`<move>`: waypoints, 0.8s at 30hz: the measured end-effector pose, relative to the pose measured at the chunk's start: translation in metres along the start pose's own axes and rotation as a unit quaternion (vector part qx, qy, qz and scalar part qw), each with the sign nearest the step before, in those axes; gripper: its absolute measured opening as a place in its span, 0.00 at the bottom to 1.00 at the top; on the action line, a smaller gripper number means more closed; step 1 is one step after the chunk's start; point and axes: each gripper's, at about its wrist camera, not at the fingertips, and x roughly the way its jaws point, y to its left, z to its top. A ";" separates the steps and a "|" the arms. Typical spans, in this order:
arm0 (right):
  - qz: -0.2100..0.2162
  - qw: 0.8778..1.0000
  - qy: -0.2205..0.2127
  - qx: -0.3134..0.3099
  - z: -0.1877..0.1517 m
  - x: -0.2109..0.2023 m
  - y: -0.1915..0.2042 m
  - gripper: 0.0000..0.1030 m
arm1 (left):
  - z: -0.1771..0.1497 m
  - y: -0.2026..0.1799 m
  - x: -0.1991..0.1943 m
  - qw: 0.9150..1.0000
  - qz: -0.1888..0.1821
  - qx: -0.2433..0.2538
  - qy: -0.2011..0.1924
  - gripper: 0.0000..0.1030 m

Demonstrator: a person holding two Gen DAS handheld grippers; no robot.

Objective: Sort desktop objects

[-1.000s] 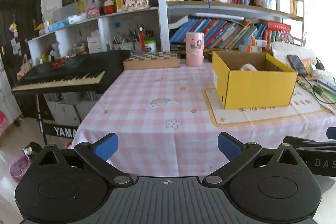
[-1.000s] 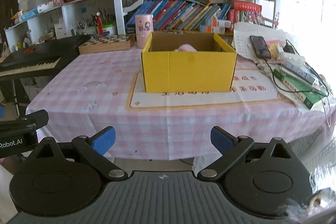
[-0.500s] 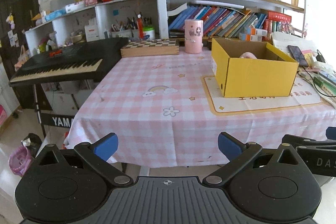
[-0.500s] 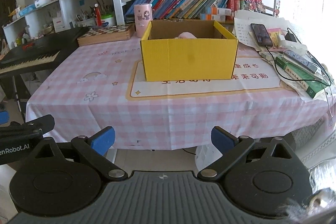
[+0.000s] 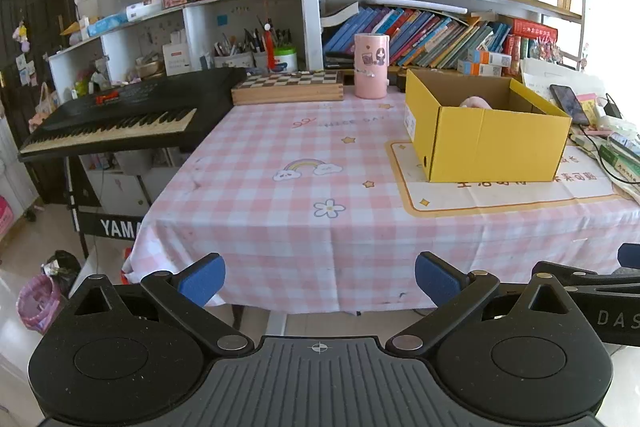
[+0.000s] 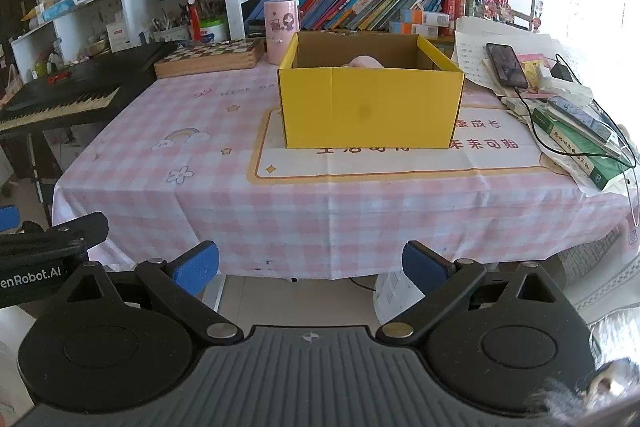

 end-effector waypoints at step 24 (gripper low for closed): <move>0.002 1.000 0.004 0.000 -0.003 0.002 0.001 0.96 | 0.001 0.001 -0.001 1.000 -0.013 -0.005 -0.003 0.99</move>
